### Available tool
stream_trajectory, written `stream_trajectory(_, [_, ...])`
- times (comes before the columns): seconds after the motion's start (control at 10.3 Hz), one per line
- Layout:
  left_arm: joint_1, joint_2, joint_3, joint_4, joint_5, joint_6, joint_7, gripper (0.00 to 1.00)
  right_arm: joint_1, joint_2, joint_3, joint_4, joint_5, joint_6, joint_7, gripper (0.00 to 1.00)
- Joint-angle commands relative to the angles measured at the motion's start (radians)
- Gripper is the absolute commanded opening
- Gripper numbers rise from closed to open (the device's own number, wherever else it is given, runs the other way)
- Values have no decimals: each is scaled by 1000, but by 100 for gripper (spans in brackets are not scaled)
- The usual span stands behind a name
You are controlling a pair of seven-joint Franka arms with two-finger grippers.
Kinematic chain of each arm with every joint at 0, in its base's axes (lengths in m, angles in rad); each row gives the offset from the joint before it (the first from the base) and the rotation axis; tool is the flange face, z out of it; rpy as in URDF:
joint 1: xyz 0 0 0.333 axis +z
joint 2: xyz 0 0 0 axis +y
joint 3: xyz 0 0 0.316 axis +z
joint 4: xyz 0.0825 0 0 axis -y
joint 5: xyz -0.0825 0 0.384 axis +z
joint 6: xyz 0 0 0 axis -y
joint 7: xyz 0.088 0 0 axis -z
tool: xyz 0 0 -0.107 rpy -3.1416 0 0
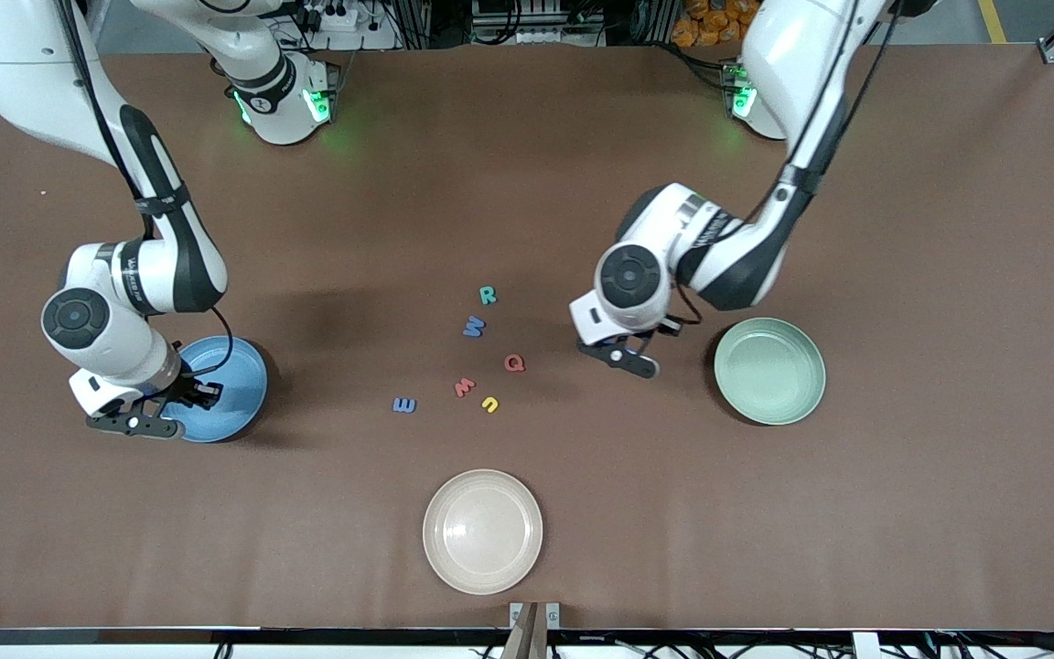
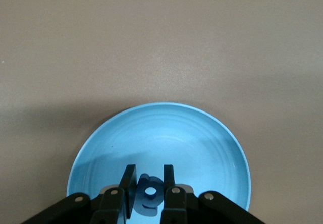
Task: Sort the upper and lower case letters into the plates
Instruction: 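Carry the H to the green plate while the right gripper drops the a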
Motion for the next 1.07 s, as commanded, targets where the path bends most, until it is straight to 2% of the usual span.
stream_trajectory(0.0, [111, -59, -12, -122, 95, 19, 144, 0, -12, 14, 14, 28, -20, -9, 5, 27])
stream_trajectory(0.1, [138, -59, -12, -155, 142, 74, 150, 0, -7, 17, 14, 39, -20, -12, 2, 28])
stream_trajectory(0.19, [167, -58, -12, -212, 150, 198, 150, 0, -7, 17, 14, 39, -21, -13, -4, 61])
stream_trajectory(0.29, [202, -56, -12, -262, 163, 326, 150, 0, -4, 20, 14, 39, -21, -9, -2, 100])
stream_trajectory(0.39, [205, -45, -12, -260, 167, 366, 150, 0, 5, 22, 18, 41, -15, -9, 16, 100])
stream_trajectory(0.58, [196, -53, -15, -260, 167, 365, 150, 0, 63, 42, 19, 71, 3, -13, 97, 100])
stream_trajectory(0.78, [196, -68, -15, -269, 166, 331, 152, 0, 149, 86, 21, 126, 5, -19, 203, 100])
stream_trajectory(0.97, [207, -99, -15, -321, 167, 320, 169, 0, 249, 159, 24, 204, 27, -23, 286, 100])
